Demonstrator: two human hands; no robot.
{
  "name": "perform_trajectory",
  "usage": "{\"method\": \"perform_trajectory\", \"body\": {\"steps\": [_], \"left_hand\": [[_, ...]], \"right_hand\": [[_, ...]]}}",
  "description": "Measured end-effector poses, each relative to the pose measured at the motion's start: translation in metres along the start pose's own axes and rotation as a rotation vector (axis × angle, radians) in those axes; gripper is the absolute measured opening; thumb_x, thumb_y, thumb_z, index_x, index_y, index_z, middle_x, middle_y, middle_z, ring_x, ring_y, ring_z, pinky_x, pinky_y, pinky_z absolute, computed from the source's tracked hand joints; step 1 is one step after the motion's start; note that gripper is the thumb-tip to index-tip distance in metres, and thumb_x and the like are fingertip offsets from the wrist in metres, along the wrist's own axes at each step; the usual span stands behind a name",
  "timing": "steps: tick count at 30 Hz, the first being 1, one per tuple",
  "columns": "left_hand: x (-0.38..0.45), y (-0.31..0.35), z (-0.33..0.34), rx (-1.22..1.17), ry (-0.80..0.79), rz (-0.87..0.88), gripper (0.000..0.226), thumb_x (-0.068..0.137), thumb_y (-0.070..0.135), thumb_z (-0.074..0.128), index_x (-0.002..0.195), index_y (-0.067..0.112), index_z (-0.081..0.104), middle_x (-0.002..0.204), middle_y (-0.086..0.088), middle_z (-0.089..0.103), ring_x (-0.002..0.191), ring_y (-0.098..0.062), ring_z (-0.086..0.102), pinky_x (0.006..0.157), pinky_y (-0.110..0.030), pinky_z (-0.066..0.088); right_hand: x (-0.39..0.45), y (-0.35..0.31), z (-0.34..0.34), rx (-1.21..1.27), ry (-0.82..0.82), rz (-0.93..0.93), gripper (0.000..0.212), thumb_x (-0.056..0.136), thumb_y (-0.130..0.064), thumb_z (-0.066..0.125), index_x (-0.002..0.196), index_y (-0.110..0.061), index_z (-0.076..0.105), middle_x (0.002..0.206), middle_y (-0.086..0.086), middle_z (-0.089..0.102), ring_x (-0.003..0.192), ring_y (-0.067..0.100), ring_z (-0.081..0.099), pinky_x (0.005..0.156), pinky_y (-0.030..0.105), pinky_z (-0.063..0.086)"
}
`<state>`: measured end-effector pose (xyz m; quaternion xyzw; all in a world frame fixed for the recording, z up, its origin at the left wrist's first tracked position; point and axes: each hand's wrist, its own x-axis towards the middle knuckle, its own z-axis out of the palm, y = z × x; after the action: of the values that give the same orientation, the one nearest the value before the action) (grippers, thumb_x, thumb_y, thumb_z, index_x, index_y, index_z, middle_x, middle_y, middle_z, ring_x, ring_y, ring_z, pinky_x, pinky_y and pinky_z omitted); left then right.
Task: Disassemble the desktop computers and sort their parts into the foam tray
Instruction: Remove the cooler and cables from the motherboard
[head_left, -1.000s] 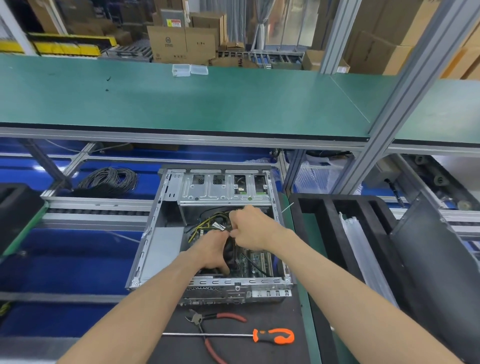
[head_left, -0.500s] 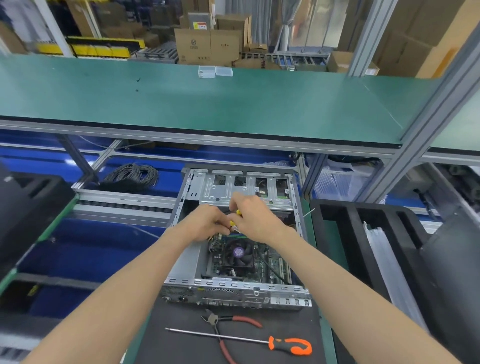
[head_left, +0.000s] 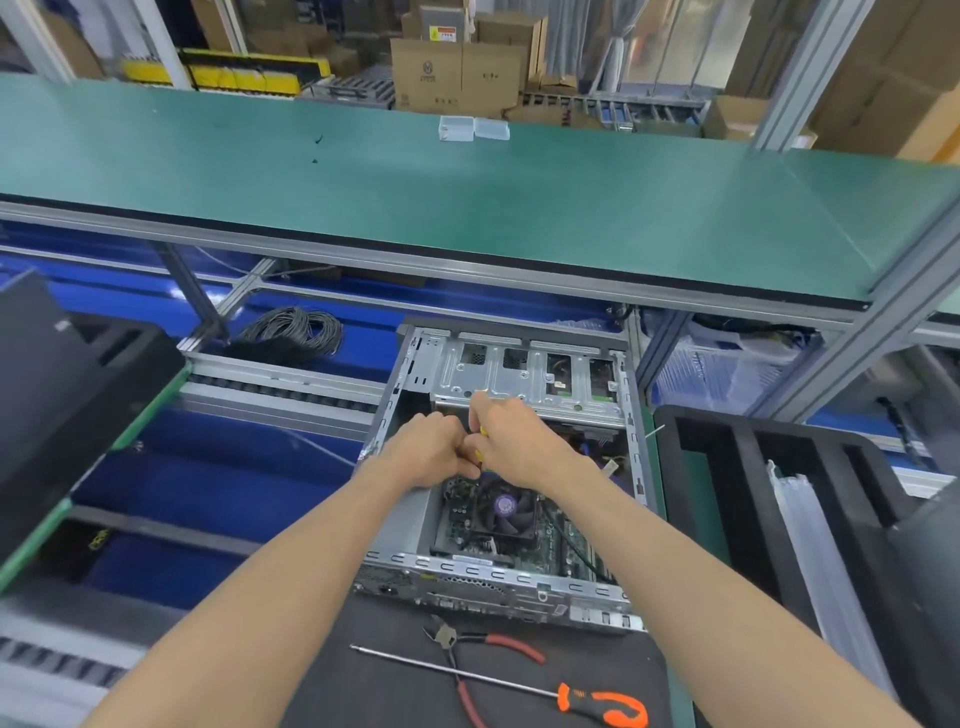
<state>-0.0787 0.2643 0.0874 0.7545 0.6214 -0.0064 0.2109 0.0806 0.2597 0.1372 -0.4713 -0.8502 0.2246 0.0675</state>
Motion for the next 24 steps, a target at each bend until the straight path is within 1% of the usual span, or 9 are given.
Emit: {"method": "perform_trajectory", "body": {"steps": [5,7,9,12,15,18,20,22,24], "left_hand": [[-0.001,0.002,0.002,0.058,0.020,0.000,0.047,0.078,0.046,0.079,0.050,0.033,0.043,0.058,0.015,0.045,0.068,-0.021,0.054,0.065,-0.031,0.035],[-0.002,0.002,0.002,0.068,0.019,-0.012,0.045,0.079,0.048,0.077,0.056,0.032,0.042,0.061,0.013,0.046,0.071,-0.023,0.058,0.065,-0.032,0.037],[-0.002,0.003,0.003,0.062,0.019,-0.029,0.044,0.078,0.049,0.077,0.060,0.031,0.041,0.067,0.008,0.052,0.080,-0.027,0.065,0.065,-0.032,0.041],[-0.001,0.003,0.004,0.057,0.028,-0.033,0.038,0.078,0.049,0.076,0.065,0.030,0.046,0.084,-0.001,0.068,0.087,-0.029,0.067,0.067,-0.033,0.044],[-0.002,0.003,0.005,0.064,0.048,-0.031,0.028,0.078,0.049,0.076,0.075,0.031,0.055,0.093,-0.003,0.071,0.089,-0.028,0.067,0.069,-0.032,0.044],[-0.002,0.003,0.005,0.068,0.052,-0.033,0.025,0.079,0.047,0.075,0.084,0.028,0.061,0.092,-0.002,0.070,0.089,-0.027,0.068,0.067,-0.031,0.042],[-0.002,0.003,0.005,0.058,0.037,-0.052,0.027,0.079,0.046,0.076,0.091,0.025,0.064,0.093,-0.001,0.068,0.089,-0.026,0.067,0.067,-0.032,0.043],[-0.003,0.000,0.001,0.009,0.014,-0.069,0.021,0.077,0.045,0.078,0.074,0.033,0.061,0.082,0.004,0.066,0.083,-0.024,0.066,0.065,-0.032,0.042],[-0.004,-0.002,-0.003,-0.040,0.010,-0.077,0.032,0.072,0.042,0.081,0.057,0.035,0.054,0.067,0.009,0.059,0.069,-0.019,0.061,0.060,-0.030,0.041]], "right_hand": [[0.001,-0.001,0.004,-0.011,-0.011,0.003,0.012,0.094,-0.016,0.054,0.099,-0.008,0.047,0.083,0.010,0.059,0.080,0.033,0.055,0.072,0.049,0.049],[0.002,-0.002,0.005,-0.022,-0.014,0.006,0.012,0.094,-0.016,0.054,0.100,-0.008,0.047,0.083,0.009,0.058,0.080,0.032,0.055,0.072,0.049,0.050],[0.003,-0.002,0.005,-0.038,-0.016,0.010,0.012,0.094,-0.016,0.053,0.101,-0.007,0.047,0.085,0.010,0.059,0.080,0.033,0.056,0.072,0.049,0.050],[0.004,-0.003,0.007,-0.056,-0.018,0.008,0.013,0.094,-0.015,0.053,0.102,-0.007,0.046,0.088,0.013,0.061,0.081,0.035,0.057,0.072,0.050,0.050],[0.005,-0.003,0.007,-0.078,-0.016,-0.005,0.014,0.096,-0.018,0.054,0.101,-0.008,0.046,0.091,0.014,0.062,0.083,0.036,0.057,0.073,0.049,0.049],[0.007,-0.004,0.009,-0.128,-0.015,-0.034,0.017,0.096,-0.021,0.054,0.102,-0.008,0.044,0.082,0.011,0.056,0.076,0.035,0.055,0.064,0.045,0.048],[0.008,-0.004,0.011,-0.209,-0.006,-0.036,0.021,0.098,-0.026,0.053,0.103,-0.008,0.043,0.072,0.004,0.042,0.070,0.033,0.049,0.054,0.040,0.038],[0.010,-0.003,0.012,-0.263,0.013,-0.028,0.026,0.100,-0.033,0.051,0.105,-0.008,0.045,0.070,0.000,0.031,0.069,0.030,0.042,0.056,0.037,0.033],[0.012,-0.004,0.013,-0.246,0.011,-0.023,0.029,0.100,-0.034,0.052,0.108,-0.006,0.047,0.070,0.000,0.030,0.070,0.030,0.041,0.059,0.037,0.034]]}}
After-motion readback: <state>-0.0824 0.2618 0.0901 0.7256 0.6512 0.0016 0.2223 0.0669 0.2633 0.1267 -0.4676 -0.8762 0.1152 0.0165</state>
